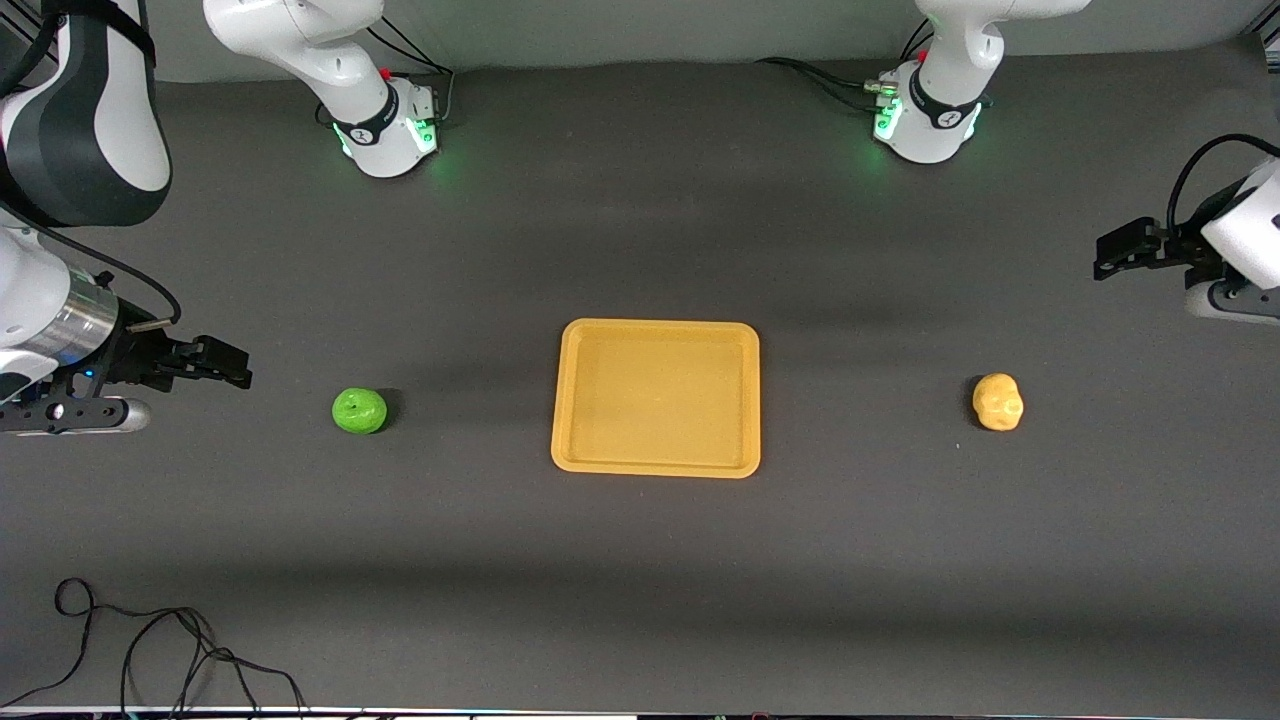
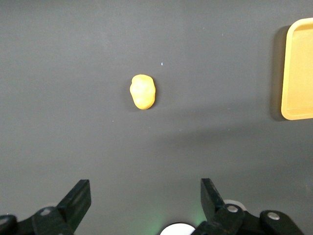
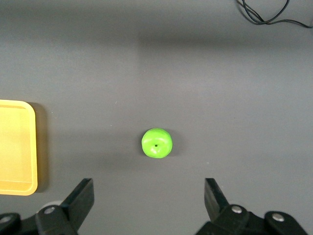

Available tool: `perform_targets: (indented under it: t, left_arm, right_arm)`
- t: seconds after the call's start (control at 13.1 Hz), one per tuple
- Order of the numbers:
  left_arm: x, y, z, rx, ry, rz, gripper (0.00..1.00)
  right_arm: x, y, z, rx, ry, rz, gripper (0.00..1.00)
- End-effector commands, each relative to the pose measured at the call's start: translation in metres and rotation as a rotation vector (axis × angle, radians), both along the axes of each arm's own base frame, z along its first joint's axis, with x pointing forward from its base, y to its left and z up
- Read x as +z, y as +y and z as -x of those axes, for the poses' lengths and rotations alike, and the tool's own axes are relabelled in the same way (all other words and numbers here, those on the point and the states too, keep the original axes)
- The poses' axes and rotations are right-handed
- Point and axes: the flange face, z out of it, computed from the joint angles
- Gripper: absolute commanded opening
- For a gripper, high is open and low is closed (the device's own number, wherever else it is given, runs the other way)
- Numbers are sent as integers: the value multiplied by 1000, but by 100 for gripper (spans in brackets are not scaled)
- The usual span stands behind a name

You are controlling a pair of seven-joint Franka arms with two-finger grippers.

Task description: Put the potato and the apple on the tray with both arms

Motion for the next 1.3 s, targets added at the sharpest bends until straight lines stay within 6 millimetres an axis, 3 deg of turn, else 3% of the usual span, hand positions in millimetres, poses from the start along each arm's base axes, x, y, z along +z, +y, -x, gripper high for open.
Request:
perform_targets:
  t: [0.0, 0.23, 0.61, 0.76, 1.22]
  left_arm:
    - [-1, 16, 17, -27, -13, -4, 100]
    - [-9, 26, 17, -49, -8, 1, 100]
    - [-86, 28, 10, -57, -39, -16, 100]
    - [-137, 43, 3, -33, -49, -19, 100]
    - [-287, 32, -11, -54, -149, -23, 100]
  right_arm:
    - [1, 1, 4, -5, -9, 12, 100]
    - [1, 0, 5, -7, -6, 12, 100]
    - [1, 0, 5, -7, -3, 12, 100]
    - [1, -1, 6, -7, 0, 12, 100]
    - [-1, 3, 5, -3, 0, 13, 100]
